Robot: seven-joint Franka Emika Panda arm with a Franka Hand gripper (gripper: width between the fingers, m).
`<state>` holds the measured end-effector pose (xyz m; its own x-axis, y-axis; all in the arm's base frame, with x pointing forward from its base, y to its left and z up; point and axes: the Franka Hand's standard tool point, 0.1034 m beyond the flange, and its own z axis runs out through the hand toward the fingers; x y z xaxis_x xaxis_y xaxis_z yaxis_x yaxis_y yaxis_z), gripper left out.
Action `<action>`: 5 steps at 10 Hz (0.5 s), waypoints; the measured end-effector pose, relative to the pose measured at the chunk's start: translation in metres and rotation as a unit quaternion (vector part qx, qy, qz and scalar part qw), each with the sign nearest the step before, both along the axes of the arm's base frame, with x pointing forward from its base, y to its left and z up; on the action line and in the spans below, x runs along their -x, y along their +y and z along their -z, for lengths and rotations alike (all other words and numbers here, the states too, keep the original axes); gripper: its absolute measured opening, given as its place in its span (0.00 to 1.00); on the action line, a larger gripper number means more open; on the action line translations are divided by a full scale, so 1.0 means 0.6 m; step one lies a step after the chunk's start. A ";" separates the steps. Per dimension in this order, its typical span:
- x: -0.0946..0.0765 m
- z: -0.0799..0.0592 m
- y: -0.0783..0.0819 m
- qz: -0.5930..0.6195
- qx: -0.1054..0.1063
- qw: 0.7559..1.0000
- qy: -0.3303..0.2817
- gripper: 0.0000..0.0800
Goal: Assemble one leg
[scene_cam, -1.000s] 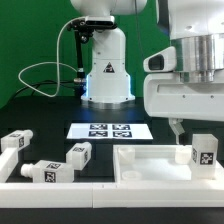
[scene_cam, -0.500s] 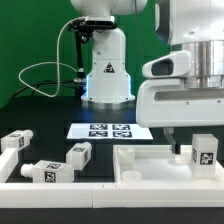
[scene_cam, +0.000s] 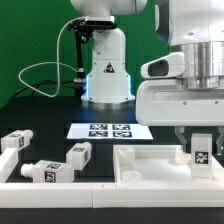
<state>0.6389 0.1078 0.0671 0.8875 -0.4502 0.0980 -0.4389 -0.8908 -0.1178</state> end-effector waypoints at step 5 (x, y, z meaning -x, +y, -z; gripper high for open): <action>-0.002 -0.003 -0.004 0.333 -0.044 0.941 0.045 0.36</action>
Offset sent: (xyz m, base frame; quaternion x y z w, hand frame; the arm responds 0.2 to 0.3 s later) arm 0.0139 -0.0045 -0.0006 -0.0317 -0.0109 0.3528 0.9351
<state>0.6401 0.1055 0.0687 0.4096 -0.9119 -0.0276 -0.9075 -0.4042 -0.1142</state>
